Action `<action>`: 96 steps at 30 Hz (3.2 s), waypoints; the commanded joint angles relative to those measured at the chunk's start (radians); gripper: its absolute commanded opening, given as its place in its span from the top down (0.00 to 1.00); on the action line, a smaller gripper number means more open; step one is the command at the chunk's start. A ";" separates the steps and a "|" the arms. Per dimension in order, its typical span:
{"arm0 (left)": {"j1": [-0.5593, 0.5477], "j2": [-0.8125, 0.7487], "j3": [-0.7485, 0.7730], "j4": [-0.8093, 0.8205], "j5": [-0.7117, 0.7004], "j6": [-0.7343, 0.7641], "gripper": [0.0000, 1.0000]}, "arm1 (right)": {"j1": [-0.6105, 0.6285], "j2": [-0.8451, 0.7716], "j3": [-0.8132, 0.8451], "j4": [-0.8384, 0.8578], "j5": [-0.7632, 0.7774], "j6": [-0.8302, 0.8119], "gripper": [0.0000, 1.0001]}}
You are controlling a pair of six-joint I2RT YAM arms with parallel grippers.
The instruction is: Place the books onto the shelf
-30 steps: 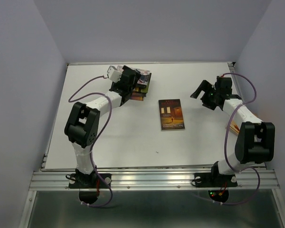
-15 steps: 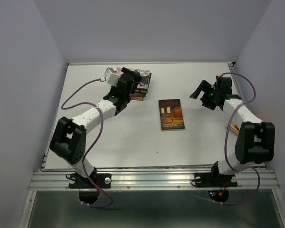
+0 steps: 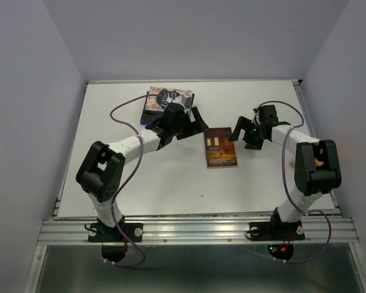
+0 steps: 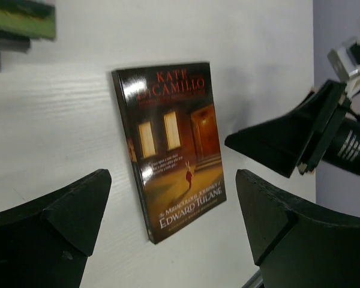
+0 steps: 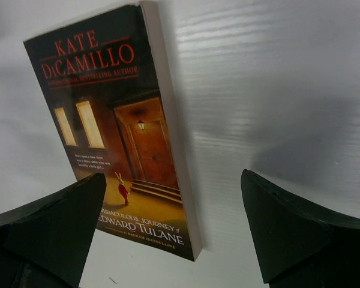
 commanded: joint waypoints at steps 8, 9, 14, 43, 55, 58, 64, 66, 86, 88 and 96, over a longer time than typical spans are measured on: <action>-0.021 0.163 -0.017 0.036 0.340 0.146 0.24 | 0.062 0.079 0.050 0.013 -0.124 -0.010 0.00; -0.021 0.179 -0.014 0.033 0.333 0.149 0.28 | 0.062 0.077 0.044 0.022 -0.135 -0.006 0.00; -0.022 0.229 -0.001 0.019 0.320 0.149 0.46 | 0.062 0.083 0.032 0.059 -0.205 0.017 0.01; -0.042 0.311 0.067 -0.033 0.293 0.134 0.83 | 0.062 0.052 -0.033 0.180 -0.480 0.086 0.64; -0.034 0.259 0.040 -0.005 0.316 0.109 0.75 | 0.062 0.002 0.019 0.073 -0.274 0.050 0.99; -0.018 0.245 -0.010 0.133 0.430 0.065 0.48 | 0.062 -0.023 0.027 0.073 -0.277 0.063 0.99; -0.011 0.214 -0.062 0.246 0.507 0.025 0.20 | 0.062 -0.035 0.055 0.073 -0.392 0.079 0.99; -0.004 0.206 -0.074 0.275 0.526 0.010 0.20 | 0.062 -0.038 0.064 0.073 -0.425 0.084 0.99; 0.062 0.309 -0.333 1.493 0.869 -0.616 0.10 | 0.051 -0.087 0.069 0.297 -0.691 0.267 0.99; 0.062 0.347 -0.326 1.572 0.874 -0.680 0.17 | 0.051 -0.089 0.050 0.366 -0.708 0.305 0.99; 0.062 0.346 -0.307 1.623 0.873 -0.719 0.94 | 0.051 -0.081 0.024 0.407 -0.731 0.328 0.99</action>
